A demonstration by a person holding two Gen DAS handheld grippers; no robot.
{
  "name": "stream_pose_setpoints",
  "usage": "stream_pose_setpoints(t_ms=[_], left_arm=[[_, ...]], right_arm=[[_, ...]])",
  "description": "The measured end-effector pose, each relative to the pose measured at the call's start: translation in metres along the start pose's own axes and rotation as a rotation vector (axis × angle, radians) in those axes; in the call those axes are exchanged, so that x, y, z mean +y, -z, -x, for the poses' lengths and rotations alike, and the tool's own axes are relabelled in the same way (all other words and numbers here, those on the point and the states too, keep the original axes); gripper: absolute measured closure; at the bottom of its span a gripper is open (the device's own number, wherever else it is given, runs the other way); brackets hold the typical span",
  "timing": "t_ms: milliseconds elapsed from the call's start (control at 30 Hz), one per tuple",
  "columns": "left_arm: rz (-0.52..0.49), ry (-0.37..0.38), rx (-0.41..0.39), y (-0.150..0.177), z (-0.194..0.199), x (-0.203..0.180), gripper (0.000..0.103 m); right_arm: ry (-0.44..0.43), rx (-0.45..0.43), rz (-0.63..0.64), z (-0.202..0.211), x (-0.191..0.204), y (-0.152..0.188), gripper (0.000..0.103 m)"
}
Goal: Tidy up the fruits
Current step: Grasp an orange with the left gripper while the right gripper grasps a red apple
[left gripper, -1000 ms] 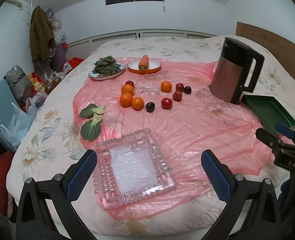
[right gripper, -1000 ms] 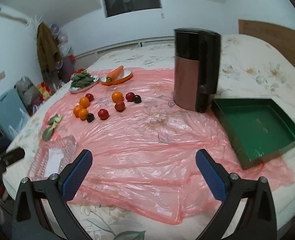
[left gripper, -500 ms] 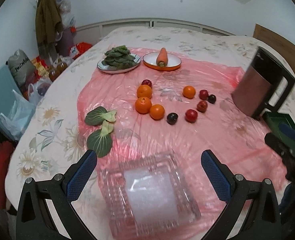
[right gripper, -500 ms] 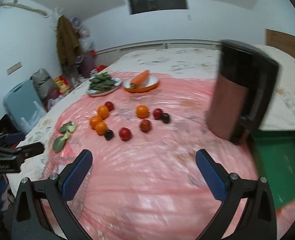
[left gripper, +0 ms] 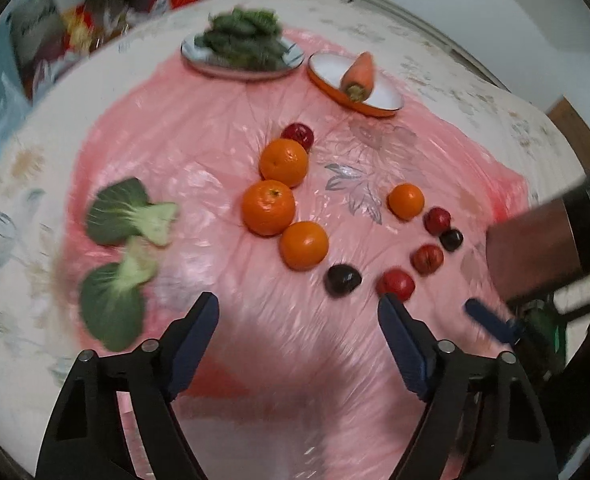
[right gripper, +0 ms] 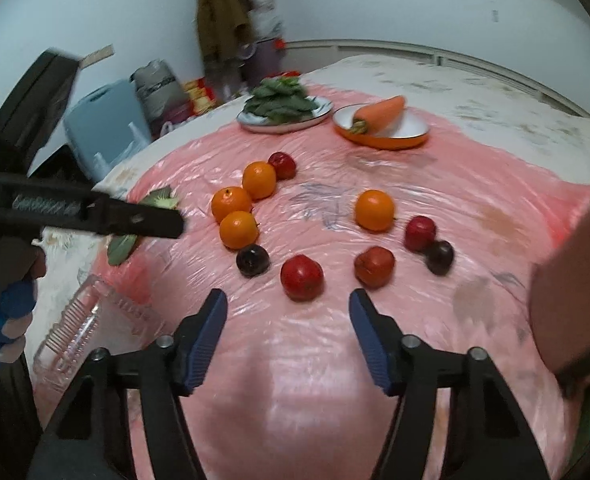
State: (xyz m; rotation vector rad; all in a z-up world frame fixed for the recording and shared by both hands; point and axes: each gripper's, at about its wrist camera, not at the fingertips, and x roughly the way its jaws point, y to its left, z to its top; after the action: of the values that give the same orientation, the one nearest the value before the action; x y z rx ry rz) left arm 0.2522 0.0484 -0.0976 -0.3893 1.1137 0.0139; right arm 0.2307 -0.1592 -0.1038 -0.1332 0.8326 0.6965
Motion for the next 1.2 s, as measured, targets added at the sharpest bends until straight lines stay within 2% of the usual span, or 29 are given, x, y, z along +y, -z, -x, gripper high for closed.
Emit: stream_pose_setpoints(t_ms=[100,367,433,500,600,633,700,767,900,1067,1200], left_arm=[[0.066,-0.016,0.026,-0.016,-0.018,-0.005,0.028],[0.174,-0.064,0.079,-0.027,-0.049,0.000,0.028],[0.187,-0.073,0.092,-0.028,-0.055,0.000,0.028],[0.191,-0.079,0.105,-0.027,-0.061,-0.003,0.029],[0.198,-0.094,0.111,-0.026,-0.066,-0.006,0.029],[0.209,-0.097,0.111,-0.027,-0.068,-0.005,0.030],[0.229,-0.101,0.118,-0.027,-0.072,-0.004,0.031],[0.247,-0.107,0.123,-0.027,-0.076,-0.002,0.032],[0.288,-0.116,0.134,-0.029,-0.085,0.004,0.044],[0.298,-0.105,0.132,-0.027,-0.085,0.009,0.052],[0.302,-0.068,0.125,-0.023,-0.079,0.013,0.063]], right_arm=[[-0.041,0.019,0.028,-0.017,-0.005,-0.006,0.026],[-0.069,0.052,0.111,-0.047,-0.008,-0.017,0.037],[-0.067,0.066,0.136,-0.053,-0.007,-0.017,0.038],[-0.065,0.078,0.151,-0.057,-0.007,-0.017,0.046],[-0.056,0.091,0.165,-0.062,-0.008,-0.016,0.048],[-0.053,0.096,0.170,-0.063,-0.009,-0.016,0.050],[-0.053,0.104,0.179,-0.065,-0.009,-0.015,0.065],[-0.050,0.113,0.188,-0.067,-0.008,-0.014,0.071],[-0.036,0.120,0.194,-0.071,-0.007,-0.012,0.073],[-0.028,0.117,0.195,-0.073,-0.007,-0.012,0.074],[-0.023,0.109,0.183,-0.068,-0.007,-0.014,0.074]])
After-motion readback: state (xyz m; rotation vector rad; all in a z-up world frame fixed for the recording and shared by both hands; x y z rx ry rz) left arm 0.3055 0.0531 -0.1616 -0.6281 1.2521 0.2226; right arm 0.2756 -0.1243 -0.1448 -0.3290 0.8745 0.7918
